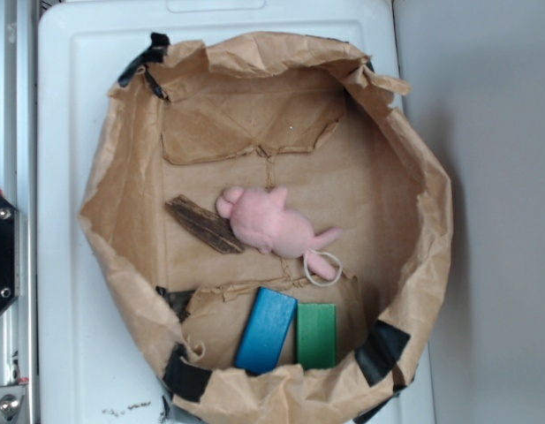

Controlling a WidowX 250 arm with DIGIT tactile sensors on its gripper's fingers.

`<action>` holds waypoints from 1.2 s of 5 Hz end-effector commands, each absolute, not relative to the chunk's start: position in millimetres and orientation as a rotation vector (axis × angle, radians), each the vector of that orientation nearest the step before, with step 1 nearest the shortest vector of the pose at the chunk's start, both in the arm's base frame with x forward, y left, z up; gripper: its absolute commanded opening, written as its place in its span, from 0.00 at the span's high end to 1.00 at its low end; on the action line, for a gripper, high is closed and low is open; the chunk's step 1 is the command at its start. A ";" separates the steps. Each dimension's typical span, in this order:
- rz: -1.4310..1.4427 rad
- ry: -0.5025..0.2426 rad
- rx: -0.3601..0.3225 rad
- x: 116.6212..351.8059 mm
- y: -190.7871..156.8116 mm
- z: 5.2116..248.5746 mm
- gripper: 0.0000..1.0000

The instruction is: Grab the wood chip.

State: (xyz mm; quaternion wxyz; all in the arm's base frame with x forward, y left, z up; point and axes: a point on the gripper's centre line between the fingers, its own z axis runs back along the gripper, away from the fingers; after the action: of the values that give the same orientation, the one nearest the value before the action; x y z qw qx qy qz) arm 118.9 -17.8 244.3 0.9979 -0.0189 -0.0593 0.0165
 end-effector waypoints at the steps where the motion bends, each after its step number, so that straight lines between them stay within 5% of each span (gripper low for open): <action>1: 0.033 -0.119 -0.038 118.9 -17.8 244.3 0.00; 2: -0.081 -0.155 -0.103 140.4 -16.2 240.0 0.00; 5: -0.081 -0.155 -0.103 140.4 -16.2 240.0 0.00; 6: -0.129 -0.091 -0.140 167.9 -29.3 209.2 0.00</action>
State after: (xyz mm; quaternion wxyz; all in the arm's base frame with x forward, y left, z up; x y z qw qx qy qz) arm 169.2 -27.2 200.8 0.9957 -0.0713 -0.0308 -0.0507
